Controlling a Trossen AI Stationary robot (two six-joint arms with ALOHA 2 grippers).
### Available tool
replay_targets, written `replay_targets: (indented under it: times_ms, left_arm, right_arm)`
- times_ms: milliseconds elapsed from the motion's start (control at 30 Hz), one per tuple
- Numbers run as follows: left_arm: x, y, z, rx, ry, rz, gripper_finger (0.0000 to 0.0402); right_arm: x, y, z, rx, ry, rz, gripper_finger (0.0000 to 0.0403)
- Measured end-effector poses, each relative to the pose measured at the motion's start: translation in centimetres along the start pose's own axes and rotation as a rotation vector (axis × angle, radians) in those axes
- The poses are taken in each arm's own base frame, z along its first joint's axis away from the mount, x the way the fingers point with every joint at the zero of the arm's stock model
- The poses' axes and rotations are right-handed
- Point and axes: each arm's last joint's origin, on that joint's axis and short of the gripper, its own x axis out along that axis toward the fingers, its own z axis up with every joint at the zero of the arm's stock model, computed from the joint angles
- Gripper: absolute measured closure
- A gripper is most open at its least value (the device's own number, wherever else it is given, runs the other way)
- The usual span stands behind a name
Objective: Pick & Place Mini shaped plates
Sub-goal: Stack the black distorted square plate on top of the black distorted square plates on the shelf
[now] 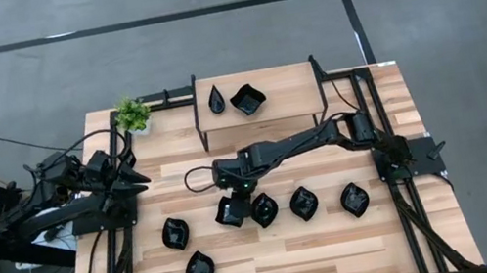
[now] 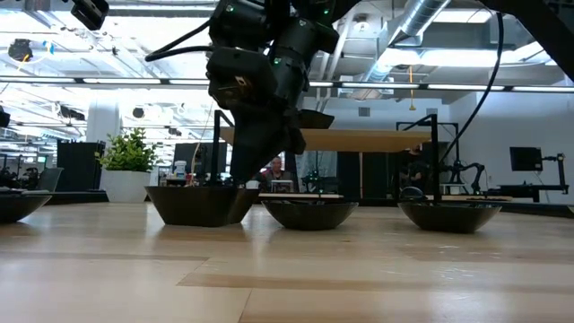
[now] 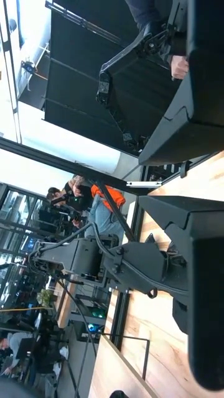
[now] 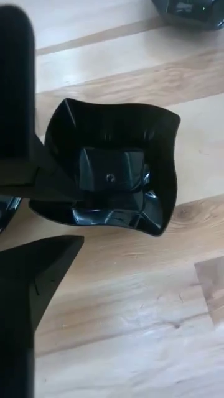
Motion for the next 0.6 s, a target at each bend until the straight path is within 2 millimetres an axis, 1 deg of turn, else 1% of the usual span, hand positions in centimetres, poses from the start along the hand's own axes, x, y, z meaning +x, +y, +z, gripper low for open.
replay_targets:
  times_ms: [100, 267, 367, 500, 600]
  left_arm:
    - [0.0, 0.0, 0.0, 0.0, 0.0, 0.0, 0.0311]
    - [0.0, 0.0, 0.0, 0.0, 0.0, 0.0, 0.0311]
    - [0.0, 0.0, 0.0, 0.0, -0.001, -0.001, 0.0311]
    - [0.0, 0.0, 0.0, 0.001, -0.003, -0.001, 0.0311]
    - [0.0, 0.0, 0.0, 0.002, -0.003, -0.001, 0.0311]
  right_arm:
    - [0.2, 0.0, 0.0, 0.0, 0.003, -0.003, 0.0292]
    - [2.3, -0.4, -0.5, 0.015, 0.055, 0.022, 0.0257]
    - [2.2, -0.5, -0.4, 0.02, 0.054, 0.025, 0.0242]
    - [2.1, -0.6, -0.3, 0.022, 0.044, 0.002, 0.0238]
    - [2.0, -0.8, -0.2, 0.024, 0.04, 0.005, 0.0251]
